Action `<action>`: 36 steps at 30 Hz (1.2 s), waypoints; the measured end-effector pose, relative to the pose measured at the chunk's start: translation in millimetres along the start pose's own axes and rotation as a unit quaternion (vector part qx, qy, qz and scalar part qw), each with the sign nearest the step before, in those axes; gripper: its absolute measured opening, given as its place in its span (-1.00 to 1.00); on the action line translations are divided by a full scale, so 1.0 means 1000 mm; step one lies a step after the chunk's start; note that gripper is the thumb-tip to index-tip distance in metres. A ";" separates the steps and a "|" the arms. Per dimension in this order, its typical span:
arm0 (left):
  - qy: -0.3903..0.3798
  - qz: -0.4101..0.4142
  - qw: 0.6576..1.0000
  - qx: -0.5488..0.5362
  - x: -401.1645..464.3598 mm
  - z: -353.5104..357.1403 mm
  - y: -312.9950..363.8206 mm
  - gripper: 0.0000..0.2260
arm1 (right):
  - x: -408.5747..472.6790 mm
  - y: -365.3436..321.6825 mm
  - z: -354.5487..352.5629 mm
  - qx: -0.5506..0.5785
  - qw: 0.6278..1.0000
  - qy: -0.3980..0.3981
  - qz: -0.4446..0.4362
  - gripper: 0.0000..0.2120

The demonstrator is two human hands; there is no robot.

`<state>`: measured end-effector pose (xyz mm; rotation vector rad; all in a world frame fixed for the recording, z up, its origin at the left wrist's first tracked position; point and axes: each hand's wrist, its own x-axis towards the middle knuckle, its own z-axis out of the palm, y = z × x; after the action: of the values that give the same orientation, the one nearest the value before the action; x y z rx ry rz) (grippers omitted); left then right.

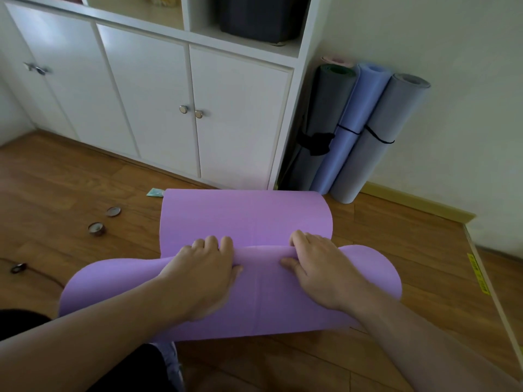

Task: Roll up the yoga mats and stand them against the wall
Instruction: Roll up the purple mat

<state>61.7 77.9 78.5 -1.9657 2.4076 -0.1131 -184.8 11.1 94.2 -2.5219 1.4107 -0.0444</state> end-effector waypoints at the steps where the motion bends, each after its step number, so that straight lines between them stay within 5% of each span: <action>1: -0.002 0.005 1.000 0.001 0.000 -0.002 0.001 -0.49 | 0.001 0.001 0.001 0.010 1.000 0.010 0.005 -0.76; 4: -0.012 -0.009 1.000 -0.017 0.005 -0.008 0.007 -0.73 | 0.004 0.004 0.007 0.015 0.997 0.073 0.016 -0.75; 10: -0.002 -0.064 0.998 -0.007 0.009 -0.006 0.007 -0.69 | 0.000 -0.005 0.024 -0.078 0.982 0.172 0.014 -0.66; 15: -0.051 -0.011 0.998 0.033 0.006 -0.008 0.005 -0.47 | -0.003 0.008 0.020 -0.129 0.991 0.035 0.005 -0.54; 21: -0.119 0.015 0.992 0.040 0.008 -0.011 0.006 -0.51 | -0.006 0.001 0.007 -0.112 0.993 -0.034 0.007 -0.49; 27: -0.185 0.051 0.975 -0.113 0.003 -0.013 -0.011 -0.59 | -0.012 0.005 -0.003 0.004 0.992 -0.125 -0.033 -0.62; 32: -0.173 0.087 0.960 -0.200 -0.007 -0.015 -0.026 -0.64 | -0.018 0.013 -0.007 0.145 0.979 -0.122 -0.073 -0.76; 36: -0.133 0.087 0.964 -0.212 -0.008 -0.011 -0.027 -0.68 | -0.017 0.018 0.000 0.097 0.989 -0.057 -0.096 -0.75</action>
<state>89.3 81.0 91.6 -1.7419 2.5561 0.6786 -208.7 16.2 91.9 -2.4465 1.0637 -0.0688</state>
